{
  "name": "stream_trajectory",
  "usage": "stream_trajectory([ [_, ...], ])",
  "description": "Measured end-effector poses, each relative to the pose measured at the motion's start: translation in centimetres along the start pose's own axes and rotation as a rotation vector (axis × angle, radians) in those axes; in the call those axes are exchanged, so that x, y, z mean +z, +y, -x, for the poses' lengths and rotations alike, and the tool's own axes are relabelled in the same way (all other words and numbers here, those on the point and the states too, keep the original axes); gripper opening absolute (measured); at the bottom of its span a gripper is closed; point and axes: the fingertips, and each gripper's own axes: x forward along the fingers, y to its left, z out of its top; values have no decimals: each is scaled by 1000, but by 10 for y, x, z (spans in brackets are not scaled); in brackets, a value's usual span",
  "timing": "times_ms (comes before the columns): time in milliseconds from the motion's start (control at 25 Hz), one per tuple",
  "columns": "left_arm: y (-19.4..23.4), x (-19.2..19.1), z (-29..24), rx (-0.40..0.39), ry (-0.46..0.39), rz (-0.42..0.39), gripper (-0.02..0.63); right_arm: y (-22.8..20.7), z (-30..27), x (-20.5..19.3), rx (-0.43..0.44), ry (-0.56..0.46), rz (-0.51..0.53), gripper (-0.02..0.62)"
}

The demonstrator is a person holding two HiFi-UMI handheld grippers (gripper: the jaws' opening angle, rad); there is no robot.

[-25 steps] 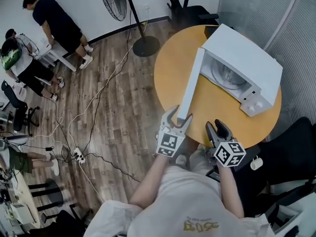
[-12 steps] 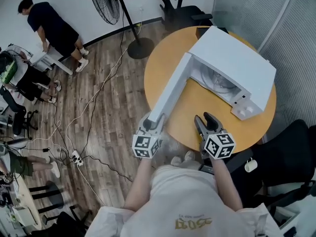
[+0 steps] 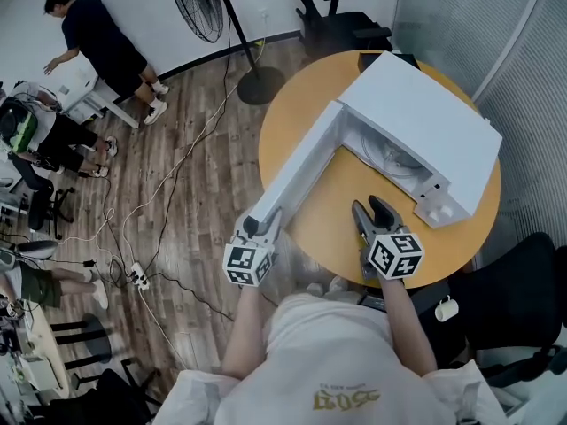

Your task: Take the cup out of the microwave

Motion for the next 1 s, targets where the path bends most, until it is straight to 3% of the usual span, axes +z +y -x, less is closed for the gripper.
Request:
stream_trajectory([
  [440,1,1,-1,38,5,3,198,-29,-8,5,-7,24,44,170],
  [1000,5,-1,-1,26,31,-8,196,-100,-41,-7,-143,52,-5,169],
])
